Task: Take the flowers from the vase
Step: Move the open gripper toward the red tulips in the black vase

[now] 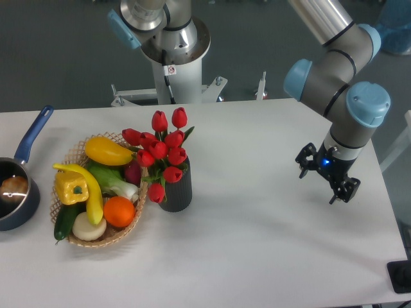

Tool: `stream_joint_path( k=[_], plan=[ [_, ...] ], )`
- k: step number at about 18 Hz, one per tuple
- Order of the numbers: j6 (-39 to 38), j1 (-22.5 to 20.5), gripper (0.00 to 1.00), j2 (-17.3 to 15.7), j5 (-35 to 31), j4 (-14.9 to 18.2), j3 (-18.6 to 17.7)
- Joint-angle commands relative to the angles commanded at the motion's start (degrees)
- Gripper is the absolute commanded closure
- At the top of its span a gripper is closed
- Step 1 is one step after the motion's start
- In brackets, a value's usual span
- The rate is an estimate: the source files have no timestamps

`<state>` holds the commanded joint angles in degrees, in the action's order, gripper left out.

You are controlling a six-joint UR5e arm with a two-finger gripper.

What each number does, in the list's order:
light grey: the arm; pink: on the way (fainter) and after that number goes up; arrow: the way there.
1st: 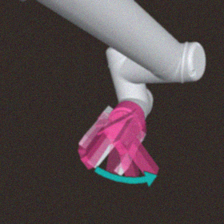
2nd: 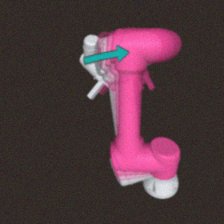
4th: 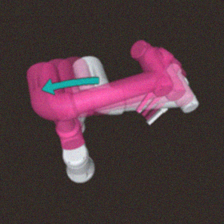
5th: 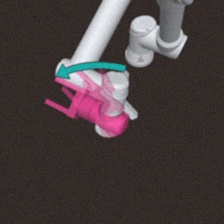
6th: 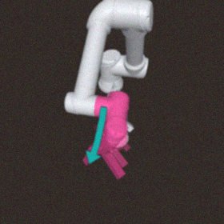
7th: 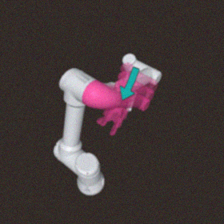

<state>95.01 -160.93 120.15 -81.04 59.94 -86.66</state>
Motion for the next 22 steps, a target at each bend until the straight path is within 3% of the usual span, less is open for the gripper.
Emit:
stream_joint_path(
  k=[5, 9, 14, 22],
  plan=[
    [0.0, 0.8, 0.00, -0.2, 0.1, -0.1, 0.0],
    [0.7, 0.5, 0.00, -2.7, 0.5, -1.2, -5.6],
    [0.7, 0.3, 0.00, -8.3, 12.3, -1.2, -15.9],
    [1.0, 0.4, 0.00, -12.6, 29.2, -0.5, -21.3]
  ],
)
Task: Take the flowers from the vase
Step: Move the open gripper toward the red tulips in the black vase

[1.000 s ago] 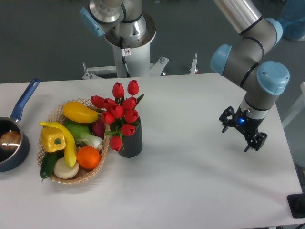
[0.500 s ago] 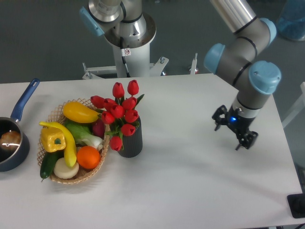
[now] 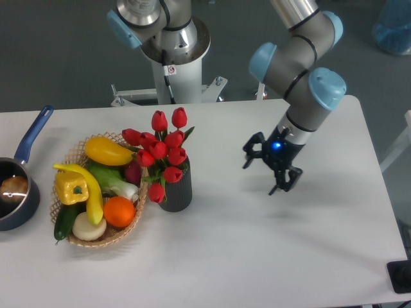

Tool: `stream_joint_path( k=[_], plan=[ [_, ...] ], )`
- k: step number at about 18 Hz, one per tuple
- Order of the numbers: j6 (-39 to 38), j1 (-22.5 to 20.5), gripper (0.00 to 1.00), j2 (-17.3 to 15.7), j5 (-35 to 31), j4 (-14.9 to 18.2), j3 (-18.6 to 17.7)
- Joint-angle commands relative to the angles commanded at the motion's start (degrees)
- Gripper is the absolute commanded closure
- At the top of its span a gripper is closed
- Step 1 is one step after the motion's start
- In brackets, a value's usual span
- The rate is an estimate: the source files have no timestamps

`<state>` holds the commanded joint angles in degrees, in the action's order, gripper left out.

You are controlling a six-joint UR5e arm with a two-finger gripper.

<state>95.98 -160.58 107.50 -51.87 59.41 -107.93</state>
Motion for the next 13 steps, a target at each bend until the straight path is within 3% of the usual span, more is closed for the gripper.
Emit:
stream_joint_path(
  k=[3, 5, 10, 13],
  plan=[
    [0.0, 0.1, 0.00, -2.1, 3.0, 0.3, -0.7],
    [0.0, 0.2, 0.00, -3.2, 6.7, 2.2, -1.2],
    [0.8, 2.0, 0.00, -5.9, 11.3, 3.2, -4.7],
    [1.3, 3.7, 0.00, -7.4, 12.6, 5.8, -5.7]
  ],
)
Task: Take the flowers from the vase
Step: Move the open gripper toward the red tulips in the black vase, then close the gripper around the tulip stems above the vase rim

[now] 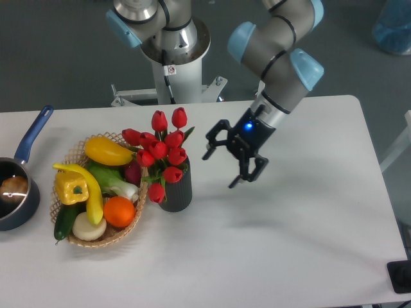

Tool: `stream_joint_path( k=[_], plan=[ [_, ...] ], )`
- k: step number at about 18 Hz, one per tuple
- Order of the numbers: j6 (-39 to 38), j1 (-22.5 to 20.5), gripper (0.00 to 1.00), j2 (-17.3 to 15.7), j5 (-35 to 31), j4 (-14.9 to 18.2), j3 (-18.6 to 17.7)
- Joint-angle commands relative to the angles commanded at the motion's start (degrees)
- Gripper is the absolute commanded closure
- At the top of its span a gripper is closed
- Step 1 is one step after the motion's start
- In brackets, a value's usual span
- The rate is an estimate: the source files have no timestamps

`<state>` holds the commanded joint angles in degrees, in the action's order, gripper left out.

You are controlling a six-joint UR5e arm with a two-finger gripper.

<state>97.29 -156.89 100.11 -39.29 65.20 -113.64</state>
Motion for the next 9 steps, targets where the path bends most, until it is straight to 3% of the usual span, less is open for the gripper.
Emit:
stream_joint_path(
  k=[9],
  plan=[
    [-0.1, 0.7, 0.00, -3.5, 0.9, 7.0, 1.0]
  ],
)
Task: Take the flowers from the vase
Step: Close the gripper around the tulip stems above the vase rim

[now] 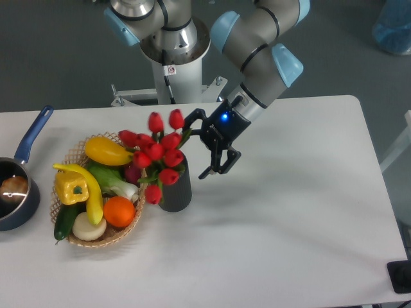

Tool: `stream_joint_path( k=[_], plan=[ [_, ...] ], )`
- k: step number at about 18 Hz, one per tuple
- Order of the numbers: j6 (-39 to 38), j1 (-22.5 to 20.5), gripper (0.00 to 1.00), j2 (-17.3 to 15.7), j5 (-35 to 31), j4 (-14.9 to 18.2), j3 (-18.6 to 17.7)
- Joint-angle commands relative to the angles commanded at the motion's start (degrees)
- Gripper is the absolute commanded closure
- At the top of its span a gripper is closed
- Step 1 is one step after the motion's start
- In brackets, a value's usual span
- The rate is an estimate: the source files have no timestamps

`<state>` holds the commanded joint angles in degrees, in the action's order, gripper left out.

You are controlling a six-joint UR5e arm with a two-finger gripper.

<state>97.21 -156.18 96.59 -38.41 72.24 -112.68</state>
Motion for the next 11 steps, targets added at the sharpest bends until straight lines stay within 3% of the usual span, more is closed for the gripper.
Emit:
stream_joint_path(
  k=[11],
  plan=[
    [-0.1, 0.0, 0.00, -1.6, 4.1, 2.1, 0.1]
  ],
)
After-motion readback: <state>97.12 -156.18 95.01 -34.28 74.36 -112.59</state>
